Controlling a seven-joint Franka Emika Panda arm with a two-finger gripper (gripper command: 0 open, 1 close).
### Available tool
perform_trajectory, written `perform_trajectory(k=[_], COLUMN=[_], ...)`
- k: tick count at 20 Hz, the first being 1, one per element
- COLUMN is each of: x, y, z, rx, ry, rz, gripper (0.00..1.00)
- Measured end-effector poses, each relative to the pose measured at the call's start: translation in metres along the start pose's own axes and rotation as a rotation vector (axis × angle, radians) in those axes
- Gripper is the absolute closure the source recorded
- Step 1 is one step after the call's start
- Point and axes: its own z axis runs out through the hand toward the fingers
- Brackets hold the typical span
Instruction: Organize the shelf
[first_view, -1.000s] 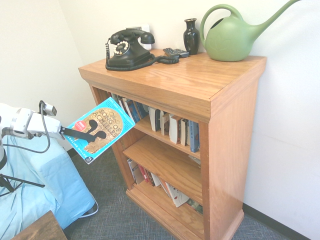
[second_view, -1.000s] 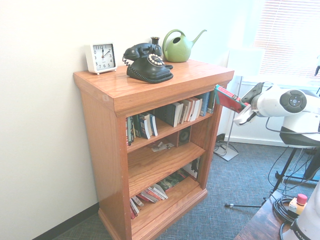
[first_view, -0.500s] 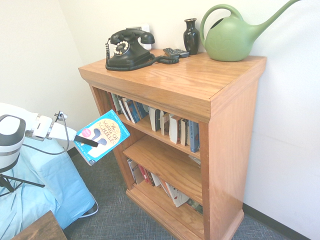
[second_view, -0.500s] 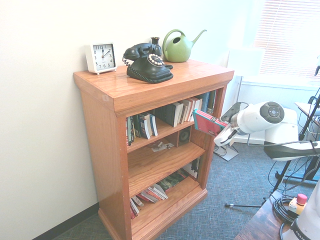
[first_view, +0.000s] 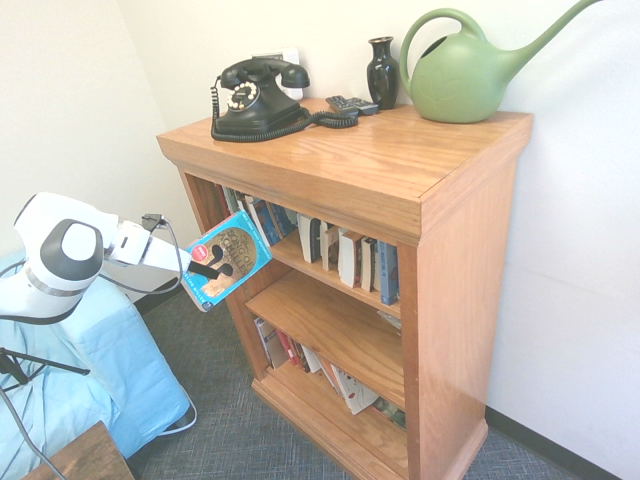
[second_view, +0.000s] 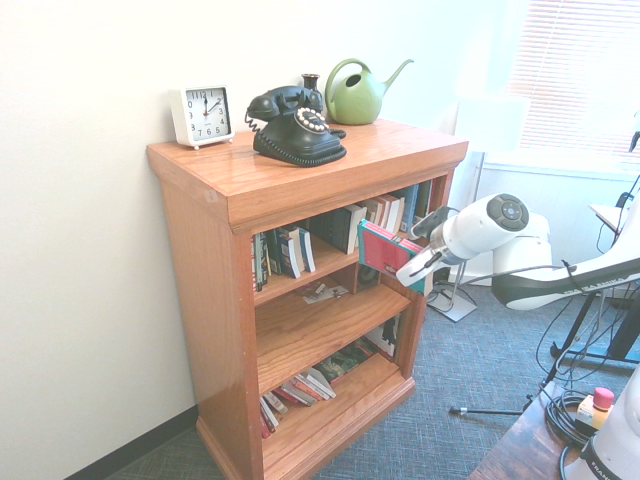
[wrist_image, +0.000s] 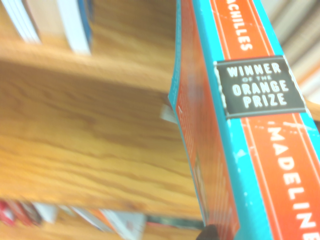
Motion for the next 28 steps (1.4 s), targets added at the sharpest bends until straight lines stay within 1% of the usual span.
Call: perform_trajectory(k=[5,8,15,22,28], x=[0.013,0.015,0.017,0.024,0.038], y=[-0.024,-0.037,-0.058,-0.068,-0.084], z=[0.017,0.032,0.064,0.092,0.104], rx=[0.056,0.083,0.106,0.099,0.113], ry=[-0.036,-0.058,-0.095,-0.112,-0.093], rz=[0.050,0.057,0.084,0.099,0.091], gripper=[1.00,1.00,1.00,1.00,1.00])
